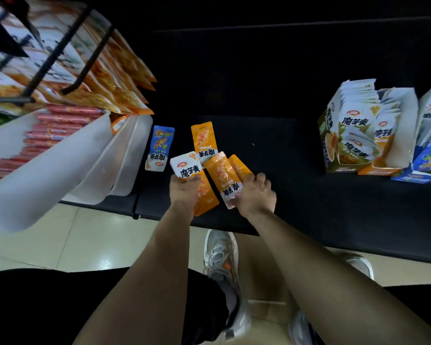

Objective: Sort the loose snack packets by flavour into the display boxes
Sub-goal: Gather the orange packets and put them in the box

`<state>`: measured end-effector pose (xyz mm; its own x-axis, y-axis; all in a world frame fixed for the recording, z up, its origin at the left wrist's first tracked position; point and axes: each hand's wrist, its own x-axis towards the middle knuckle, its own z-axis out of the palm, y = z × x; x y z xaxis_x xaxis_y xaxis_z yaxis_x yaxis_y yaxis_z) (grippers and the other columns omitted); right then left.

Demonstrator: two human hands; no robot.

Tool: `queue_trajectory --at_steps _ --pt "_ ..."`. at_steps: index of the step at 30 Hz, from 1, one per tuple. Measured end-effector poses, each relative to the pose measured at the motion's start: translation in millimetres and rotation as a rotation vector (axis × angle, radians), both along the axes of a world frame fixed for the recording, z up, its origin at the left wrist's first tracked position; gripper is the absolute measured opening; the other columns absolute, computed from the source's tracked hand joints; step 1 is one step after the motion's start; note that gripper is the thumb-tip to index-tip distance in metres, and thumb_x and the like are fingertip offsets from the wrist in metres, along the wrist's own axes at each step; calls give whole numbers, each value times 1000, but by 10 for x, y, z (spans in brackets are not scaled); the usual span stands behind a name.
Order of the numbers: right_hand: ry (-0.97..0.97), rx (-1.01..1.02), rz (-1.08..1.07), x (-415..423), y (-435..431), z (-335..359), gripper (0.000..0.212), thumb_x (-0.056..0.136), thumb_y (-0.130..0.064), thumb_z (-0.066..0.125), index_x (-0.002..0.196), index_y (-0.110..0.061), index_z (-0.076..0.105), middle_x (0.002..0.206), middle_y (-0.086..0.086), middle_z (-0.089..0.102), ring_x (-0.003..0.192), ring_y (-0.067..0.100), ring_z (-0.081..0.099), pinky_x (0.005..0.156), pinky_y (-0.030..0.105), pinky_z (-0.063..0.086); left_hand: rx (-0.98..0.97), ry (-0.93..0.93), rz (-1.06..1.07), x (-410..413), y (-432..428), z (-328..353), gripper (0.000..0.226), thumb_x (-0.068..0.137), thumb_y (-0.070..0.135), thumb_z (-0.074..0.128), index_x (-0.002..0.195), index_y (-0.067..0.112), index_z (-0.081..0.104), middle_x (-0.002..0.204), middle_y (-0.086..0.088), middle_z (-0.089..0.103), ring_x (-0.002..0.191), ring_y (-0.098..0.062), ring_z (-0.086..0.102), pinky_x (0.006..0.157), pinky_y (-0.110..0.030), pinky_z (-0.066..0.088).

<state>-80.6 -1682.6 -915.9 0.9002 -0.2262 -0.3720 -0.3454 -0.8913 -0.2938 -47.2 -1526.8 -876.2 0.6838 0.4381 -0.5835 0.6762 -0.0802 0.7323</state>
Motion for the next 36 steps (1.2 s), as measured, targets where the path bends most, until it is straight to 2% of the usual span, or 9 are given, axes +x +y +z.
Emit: queue_trajectory --at_steps 6,10,16,20,25,27,30,33,36 --pt "-19 647 -225 155 -412 264 13 89 -21 71 97 -28 64 95 -4 70 80 12 67 58 21 49 17 -74 0 55 5 98 33 91 19 69 121 16 56 101 1 63 94 -19 58 78 -34 42" --pt "-69 810 -138 339 -744 571 4 92 -26 72 89 -28 71 86 -8 73 79 8 70 66 23 50 -57 -119 44 137 -43 180 29 88 16 71 112 20 56 99 0 65 95 -22 63 86 -39 49" --pt "0 876 -23 429 -731 708 16 86 -26 79 90 -13 73 84 3 76 75 11 72 71 31 55 -156 26 -165 20 -300 261 27 90 19 69 115 22 59 102 -7 70 86 -25 69 81 -39 55" --pt "-44 798 -111 384 -519 579 21 78 -30 86 85 -18 69 82 -1 74 74 13 72 64 33 57 -201 60 -377 -94 -394 234 52 80 60 71 120 28 64 106 -2 73 98 -24 71 92 -47 55" --pt "-49 818 -232 314 -398 477 31 81 -40 82 85 -16 63 78 -4 71 67 9 68 52 24 49 -136 87 -600 -181 -335 126 67 58 49 87 116 29 62 106 1 74 98 -21 72 93 -49 55" --pt "-76 744 -272 301 -381 410 35 88 -52 70 91 -18 62 86 -2 69 74 13 67 61 30 55 -86 83 -556 -163 -313 101 52 68 39 85 113 28 63 103 1 74 93 -18 73 87 -44 58" --pt "-33 405 -93 259 -439 222 38 98 -52 53 124 -26 58 125 2 58 110 24 59 91 44 53 -70 58 -347 -110 -229 70 33 83 19 79 111 21 62 97 -3 73 79 -17 73 68 -33 59" --pt "56 154 87 124 -489 83 68 86 -51 71 142 -26 44 138 4 45 127 29 43 99 45 45 -65 53 -149 -58 -93 7 39 82 17 79 115 19 58 105 -8 71 91 -26 70 83 -46 59" --pt "-2 92 70 14 -468 0 69 73 -47 83 128 -21 49 127 5 48 121 29 45 94 41 44 -48 51 -31 -44 -6 10 45 83 20 78 121 19 56 104 -5 68 97 -28 68 90 -52 56"
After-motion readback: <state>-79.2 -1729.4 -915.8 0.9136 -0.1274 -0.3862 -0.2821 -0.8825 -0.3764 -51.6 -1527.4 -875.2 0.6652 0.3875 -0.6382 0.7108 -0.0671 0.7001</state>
